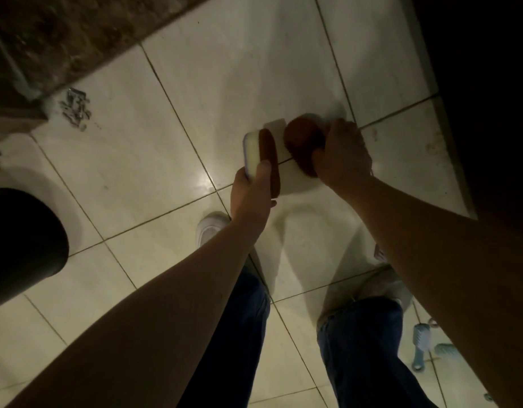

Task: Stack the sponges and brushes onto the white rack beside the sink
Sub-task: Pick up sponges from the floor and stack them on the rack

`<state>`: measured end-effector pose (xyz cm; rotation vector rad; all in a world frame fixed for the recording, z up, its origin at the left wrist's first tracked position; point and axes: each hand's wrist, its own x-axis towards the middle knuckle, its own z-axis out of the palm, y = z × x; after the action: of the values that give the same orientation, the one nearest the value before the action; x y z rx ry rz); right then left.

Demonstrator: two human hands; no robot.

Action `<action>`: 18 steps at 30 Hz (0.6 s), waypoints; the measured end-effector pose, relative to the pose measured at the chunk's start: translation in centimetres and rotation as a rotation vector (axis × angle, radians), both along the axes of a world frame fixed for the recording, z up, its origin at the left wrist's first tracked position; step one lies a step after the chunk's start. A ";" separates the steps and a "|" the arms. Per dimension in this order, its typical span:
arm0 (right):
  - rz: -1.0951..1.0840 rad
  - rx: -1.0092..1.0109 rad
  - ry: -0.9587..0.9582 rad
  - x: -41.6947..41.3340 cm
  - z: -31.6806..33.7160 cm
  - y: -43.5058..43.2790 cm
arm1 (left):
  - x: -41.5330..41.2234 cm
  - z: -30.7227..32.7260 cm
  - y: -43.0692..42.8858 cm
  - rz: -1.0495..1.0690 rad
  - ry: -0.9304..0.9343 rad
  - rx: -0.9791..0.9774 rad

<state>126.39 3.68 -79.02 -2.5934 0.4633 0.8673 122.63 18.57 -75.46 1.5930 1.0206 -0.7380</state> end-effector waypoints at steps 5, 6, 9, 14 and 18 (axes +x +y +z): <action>-0.017 0.049 0.080 -1.6 2.5 0.3 | 0.1 2.2 -0.7 0.031 -0.013 -0.016; -0.052 0.073 0.090 -1.6 2.7 0.5 | 0.2 2.3 -0.8 0.034 -0.015 -0.002; -0.170 0.170 0.112 -1.3 2.6 1.0 | 0.5 2.0 -0.7 0.029 -0.044 0.027; -0.447 0.372 0.238 -1.2 0.3 2.5 | 1.0 -0.3 -0.1 0.008 -0.027 -0.057; -0.587 0.423 0.223 -2.3 -0.2 3.1 | 1.1 -0.9 0.0 0.105 0.102 -0.070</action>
<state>124.04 6.79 -79.23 -1.8367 0.9291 0.9163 123.71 18.55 -76.35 1.4423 1.1311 -0.7805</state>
